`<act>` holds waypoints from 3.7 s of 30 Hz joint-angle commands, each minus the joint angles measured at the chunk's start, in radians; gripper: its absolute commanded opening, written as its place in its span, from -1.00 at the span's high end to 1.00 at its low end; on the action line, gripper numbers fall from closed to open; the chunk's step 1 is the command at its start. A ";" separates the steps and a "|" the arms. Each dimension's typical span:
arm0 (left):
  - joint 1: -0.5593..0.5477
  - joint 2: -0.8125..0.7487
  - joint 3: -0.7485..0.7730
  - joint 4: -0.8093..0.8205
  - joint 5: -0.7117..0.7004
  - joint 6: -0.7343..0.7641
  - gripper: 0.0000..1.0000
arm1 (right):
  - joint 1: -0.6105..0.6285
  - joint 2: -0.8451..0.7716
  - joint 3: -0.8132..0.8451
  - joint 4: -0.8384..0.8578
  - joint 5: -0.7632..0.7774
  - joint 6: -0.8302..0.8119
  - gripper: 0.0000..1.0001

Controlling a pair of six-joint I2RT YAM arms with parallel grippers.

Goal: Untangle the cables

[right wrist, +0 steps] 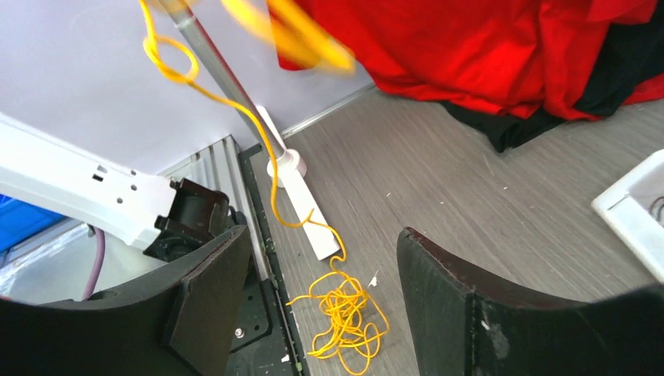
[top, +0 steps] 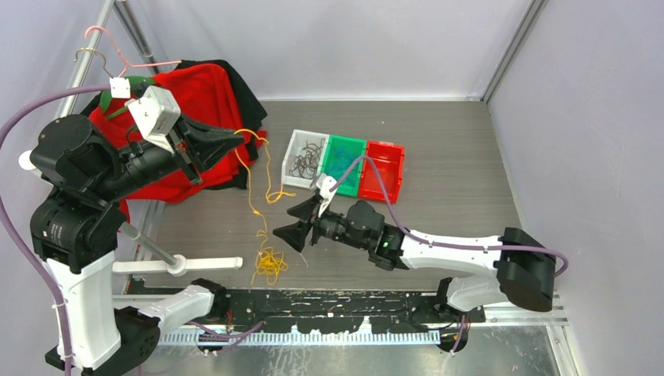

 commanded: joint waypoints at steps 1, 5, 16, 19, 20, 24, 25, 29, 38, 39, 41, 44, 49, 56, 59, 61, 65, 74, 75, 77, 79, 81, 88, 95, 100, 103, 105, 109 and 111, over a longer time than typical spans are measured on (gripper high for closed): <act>0.002 0.023 0.069 0.059 -0.007 0.022 1.00 | -0.002 0.062 0.061 0.126 -0.094 0.018 -0.49; 0.002 0.044 0.106 0.059 -0.006 0.012 1.00 | 0.006 0.147 0.097 0.181 0.005 0.000 -0.54; 0.002 0.100 0.274 0.057 -0.030 -0.016 1.00 | 0.007 0.421 0.225 0.221 0.094 -0.047 -0.30; 0.001 0.119 0.347 0.089 -0.066 -0.018 1.00 | 0.003 0.478 0.178 0.270 0.162 -0.045 -0.23; 0.002 0.124 0.370 0.109 -0.079 -0.017 1.00 | 0.002 0.493 0.161 0.285 0.182 -0.038 -0.21; 0.002 0.137 0.440 0.193 -0.141 -0.008 1.00 | -0.005 0.535 0.096 0.344 0.211 -0.009 -0.11; 0.002 0.137 0.450 0.220 -0.159 -0.004 1.00 | -0.005 0.540 0.080 0.350 0.220 -0.004 -0.08; 0.003 0.128 0.457 0.350 -0.233 0.032 1.00 | -0.006 0.547 -0.009 0.397 0.261 0.015 -0.05; 0.004 0.126 0.462 0.472 -0.320 0.107 1.00 | -0.005 0.504 -0.184 0.543 0.301 0.088 -0.33; 0.004 0.120 0.446 0.455 -0.303 0.092 1.00 | -0.005 0.474 -0.188 0.537 0.297 0.088 -0.39; 0.004 0.092 0.383 0.437 -0.270 0.064 1.00 | -0.006 0.385 -0.176 0.482 0.282 0.071 -0.47; 0.004 0.040 0.251 0.419 -0.220 0.031 1.00 | -0.005 0.230 -0.108 0.319 0.232 0.022 -0.58; 0.003 -0.035 0.044 0.387 -0.152 -0.015 1.00 | -0.005 0.047 0.051 0.093 0.140 -0.065 -0.82; 0.003 -0.060 -0.065 0.351 -0.120 -0.065 1.00 | -0.005 -0.062 0.164 0.011 0.079 -0.144 -0.94; 0.003 -0.052 -0.075 0.332 -0.079 -0.103 1.00 | -0.005 -0.050 0.212 -0.018 0.055 -0.180 -0.92; 0.003 -0.052 -0.087 0.328 -0.059 -0.120 1.00 | -0.004 -0.031 0.244 -0.032 0.050 -0.197 -0.88; 0.004 -0.050 -0.101 0.316 -0.032 -0.147 1.00 | -0.005 0.014 0.295 -0.048 0.103 -0.229 -0.70; 0.003 -0.051 -0.109 0.303 -0.014 -0.185 1.00 | -0.005 0.104 0.344 0.002 0.147 -0.262 -0.32; 0.003 -0.051 -0.109 0.300 -0.013 -0.185 1.00 | -0.005 0.110 0.351 0.001 0.127 -0.255 -0.35; 0.004 -0.053 -0.113 0.290 -0.011 -0.184 1.00 | -0.005 0.114 0.354 0.003 0.097 -0.241 -0.40; 0.004 -0.059 -0.124 0.288 -0.008 -0.182 1.00 | -0.005 0.111 0.352 0.014 0.060 -0.228 -0.43; 0.004 -0.064 -0.138 0.288 -0.006 -0.184 1.00 | -0.005 0.108 0.353 0.013 0.028 -0.217 -0.37; 0.004 -0.088 -0.201 0.287 -0.007 -0.187 1.00 | -0.005 0.070 0.322 0.010 -0.008 -0.186 0.56; 0.003 -0.089 -0.201 0.281 -0.005 -0.169 1.00 | -0.007 -0.003 0.259 -0.090 0.053 -0.199 -0.02; 0.003 -0.088 -0.201 0.276 -0.014 -0.160 1.00 | -0.018 -0.110 0.194 -0.227 0.137 -0.229 -0.37; 0.003 -0.087 -0.207 0.276 -0.017 -0.158 1.00 | -0.026 -0.179 0.175 -0.273 0.146 -0.241 -0.61; 0.003 -0.087 -0.217 0.276 -0.018 -0.158 1.00 | -0.027 -0.206 0.188 -0.276 0.117 -0.248 -0.80; 0.003 -0.085 -0.235 0.276 -0.012 -0.165 1.00 | -0.026 -0.149 0.292 -0.279 0.024 -0.232 -0.97; 0.004 -0.085 -0.240 0.274 -0.013 -0.167 1.00 | -0.026 -0.084 0.362 -0.279 -0.004 -0.225 -0.96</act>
